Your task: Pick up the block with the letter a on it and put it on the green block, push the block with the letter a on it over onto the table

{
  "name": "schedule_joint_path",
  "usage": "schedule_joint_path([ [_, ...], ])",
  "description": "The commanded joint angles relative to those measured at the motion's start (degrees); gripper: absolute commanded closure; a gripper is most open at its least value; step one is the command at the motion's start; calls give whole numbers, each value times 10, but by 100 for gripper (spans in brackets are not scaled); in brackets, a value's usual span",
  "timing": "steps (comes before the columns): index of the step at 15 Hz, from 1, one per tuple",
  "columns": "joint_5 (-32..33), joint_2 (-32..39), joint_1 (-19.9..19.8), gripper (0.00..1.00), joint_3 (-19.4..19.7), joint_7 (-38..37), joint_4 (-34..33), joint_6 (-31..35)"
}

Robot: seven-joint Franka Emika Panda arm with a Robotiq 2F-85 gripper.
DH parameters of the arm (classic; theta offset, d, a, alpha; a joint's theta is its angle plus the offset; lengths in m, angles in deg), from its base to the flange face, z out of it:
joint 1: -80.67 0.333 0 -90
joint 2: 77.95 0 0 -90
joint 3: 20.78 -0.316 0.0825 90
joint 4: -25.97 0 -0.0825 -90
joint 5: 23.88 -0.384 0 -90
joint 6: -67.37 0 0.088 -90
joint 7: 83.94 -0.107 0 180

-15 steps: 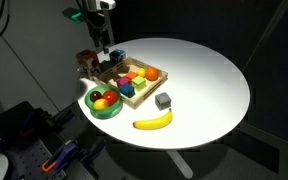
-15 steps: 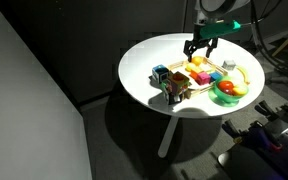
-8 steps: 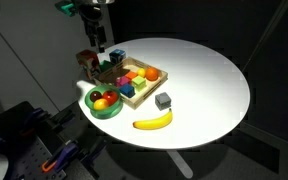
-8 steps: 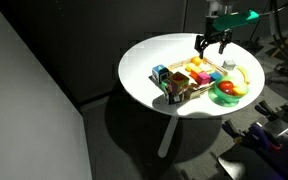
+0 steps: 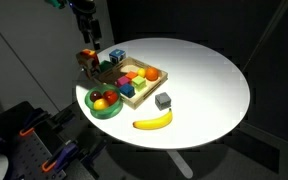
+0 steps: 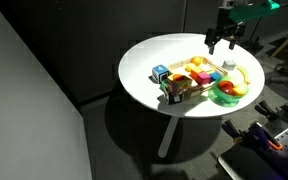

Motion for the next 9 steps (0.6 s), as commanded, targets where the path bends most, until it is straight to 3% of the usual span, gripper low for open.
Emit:
schedule_joint_path([
  [1, 7, -44, -20, 0, -11, 35, 32, 2],
  [9, -1, -26, -25, 0, -19, 32, 22, -1],
])
